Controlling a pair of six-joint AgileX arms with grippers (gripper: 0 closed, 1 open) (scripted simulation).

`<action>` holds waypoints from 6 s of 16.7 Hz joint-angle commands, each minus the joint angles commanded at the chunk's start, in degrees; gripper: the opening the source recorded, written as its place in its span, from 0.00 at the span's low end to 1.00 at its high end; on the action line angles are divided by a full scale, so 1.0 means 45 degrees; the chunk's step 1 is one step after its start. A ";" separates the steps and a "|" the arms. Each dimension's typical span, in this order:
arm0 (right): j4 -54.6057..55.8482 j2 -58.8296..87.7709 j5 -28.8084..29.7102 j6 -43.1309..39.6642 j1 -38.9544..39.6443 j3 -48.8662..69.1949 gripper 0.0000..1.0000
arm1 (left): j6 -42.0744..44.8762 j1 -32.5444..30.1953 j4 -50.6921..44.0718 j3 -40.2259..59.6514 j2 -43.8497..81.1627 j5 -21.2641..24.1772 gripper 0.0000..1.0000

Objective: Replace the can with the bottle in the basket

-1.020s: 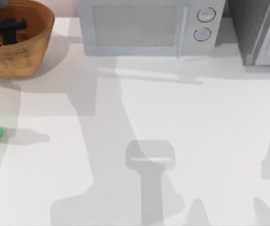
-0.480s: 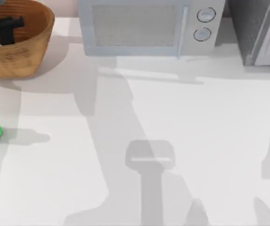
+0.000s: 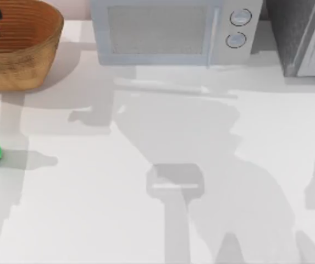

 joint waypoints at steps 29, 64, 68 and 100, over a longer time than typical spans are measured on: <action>0.0000 0.0000 0.0000 0.0000 0.0000 0.0000 1.00 | -0.0284 -0.0732 0.9807 -2.1575 -2.3670 -0.3081 0.00; 0.0000 0.0000 0.0000 0.0000 0.0000 0.0000 1.00 | 0.0142 -0.3982 2.1581 -1.3472 -0.3801 0.4022 0.00; 0.0000 0.0000 0.0000 0.0000 0.0000 0.0000 1.00 | 0.0174 -0.4339 2.2666 -1.2761 -0.2103 0.5037 0.00; 0.0000 0.0000 0.0000 0.0000 0.0000 0.0000 1.00 | 0.0004 -0.6137 2.7629 -0.7574 0.8358 1.2124 0.00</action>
